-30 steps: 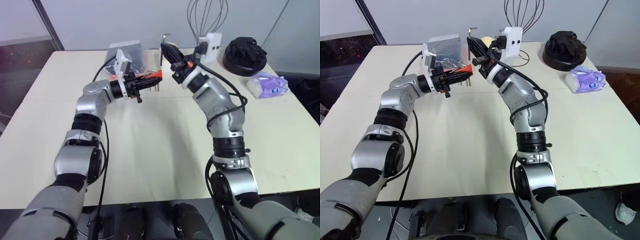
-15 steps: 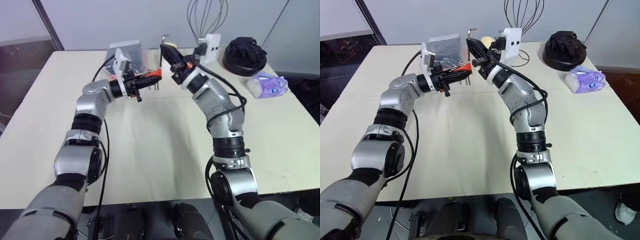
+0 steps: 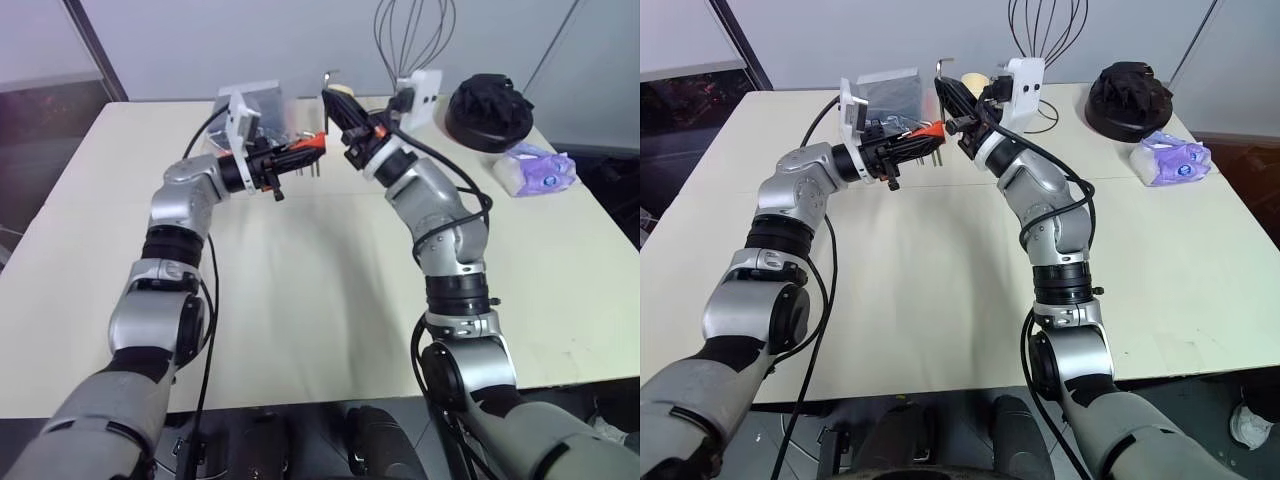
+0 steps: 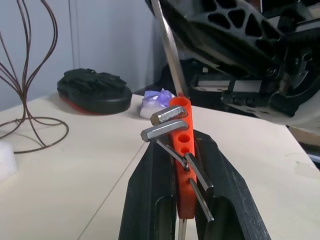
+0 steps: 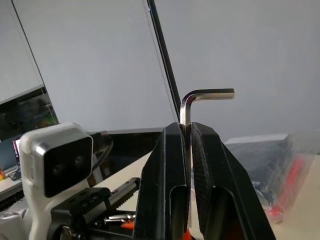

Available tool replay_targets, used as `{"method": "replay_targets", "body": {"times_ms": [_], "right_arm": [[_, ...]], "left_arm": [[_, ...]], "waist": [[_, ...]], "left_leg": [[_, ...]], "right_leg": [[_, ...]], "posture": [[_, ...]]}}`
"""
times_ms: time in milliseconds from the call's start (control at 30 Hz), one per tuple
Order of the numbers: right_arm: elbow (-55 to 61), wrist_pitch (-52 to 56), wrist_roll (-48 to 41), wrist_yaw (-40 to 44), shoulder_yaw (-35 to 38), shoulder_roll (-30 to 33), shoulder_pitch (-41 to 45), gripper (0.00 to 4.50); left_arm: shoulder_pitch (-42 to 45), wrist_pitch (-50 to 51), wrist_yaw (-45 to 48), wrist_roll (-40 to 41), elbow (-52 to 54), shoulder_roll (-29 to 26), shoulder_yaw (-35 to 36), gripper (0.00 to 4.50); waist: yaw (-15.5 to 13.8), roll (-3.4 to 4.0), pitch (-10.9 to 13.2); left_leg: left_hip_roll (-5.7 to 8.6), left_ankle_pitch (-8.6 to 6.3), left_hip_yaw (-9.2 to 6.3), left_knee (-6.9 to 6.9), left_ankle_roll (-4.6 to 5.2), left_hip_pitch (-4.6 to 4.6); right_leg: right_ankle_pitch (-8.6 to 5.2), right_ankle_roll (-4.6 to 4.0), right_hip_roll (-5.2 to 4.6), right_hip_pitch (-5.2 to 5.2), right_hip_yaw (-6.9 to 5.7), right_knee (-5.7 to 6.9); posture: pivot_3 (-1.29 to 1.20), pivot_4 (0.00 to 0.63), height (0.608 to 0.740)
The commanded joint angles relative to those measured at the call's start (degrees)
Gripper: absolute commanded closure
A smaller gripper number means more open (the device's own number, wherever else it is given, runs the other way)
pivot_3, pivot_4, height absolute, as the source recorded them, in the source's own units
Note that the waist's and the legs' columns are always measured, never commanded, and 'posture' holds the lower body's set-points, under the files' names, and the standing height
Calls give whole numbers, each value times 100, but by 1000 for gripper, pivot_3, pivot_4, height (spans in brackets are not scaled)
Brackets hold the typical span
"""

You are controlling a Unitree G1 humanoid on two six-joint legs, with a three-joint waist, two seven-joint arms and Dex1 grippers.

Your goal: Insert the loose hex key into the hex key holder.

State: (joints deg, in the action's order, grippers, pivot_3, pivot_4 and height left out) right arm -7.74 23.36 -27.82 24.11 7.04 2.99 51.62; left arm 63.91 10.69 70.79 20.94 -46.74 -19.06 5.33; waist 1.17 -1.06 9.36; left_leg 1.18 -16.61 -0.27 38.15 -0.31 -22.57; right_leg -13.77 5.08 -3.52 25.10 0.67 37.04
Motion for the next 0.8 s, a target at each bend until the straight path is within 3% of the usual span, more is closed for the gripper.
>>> {"method": "replay_targets", "body": {"times_ms": [33, 800], "right_arm": [[118, -110, -29, 42, -25, 5, 39, 4488], [168, -107, -29, 9, -46, -23, 8, 4488]], "left_arm": [[154, -66, 12, 30, 221, -10, 42, 4500], [222, -243, -16, -57, 50, 29, 47, 4500]], "waist": [[0, 0, 0], [0, 0, 0]], "left_leg": [[0, 0, 0, 0, 0, 0], [0, 0, 0, 0, 0, -1]], "right_leg": [[0, 0, 0, 0, 0, 0], [0, 0, 0, 1, 0, 0]], "posture": [[0, 150, 740], [0, 150, 740]]}}
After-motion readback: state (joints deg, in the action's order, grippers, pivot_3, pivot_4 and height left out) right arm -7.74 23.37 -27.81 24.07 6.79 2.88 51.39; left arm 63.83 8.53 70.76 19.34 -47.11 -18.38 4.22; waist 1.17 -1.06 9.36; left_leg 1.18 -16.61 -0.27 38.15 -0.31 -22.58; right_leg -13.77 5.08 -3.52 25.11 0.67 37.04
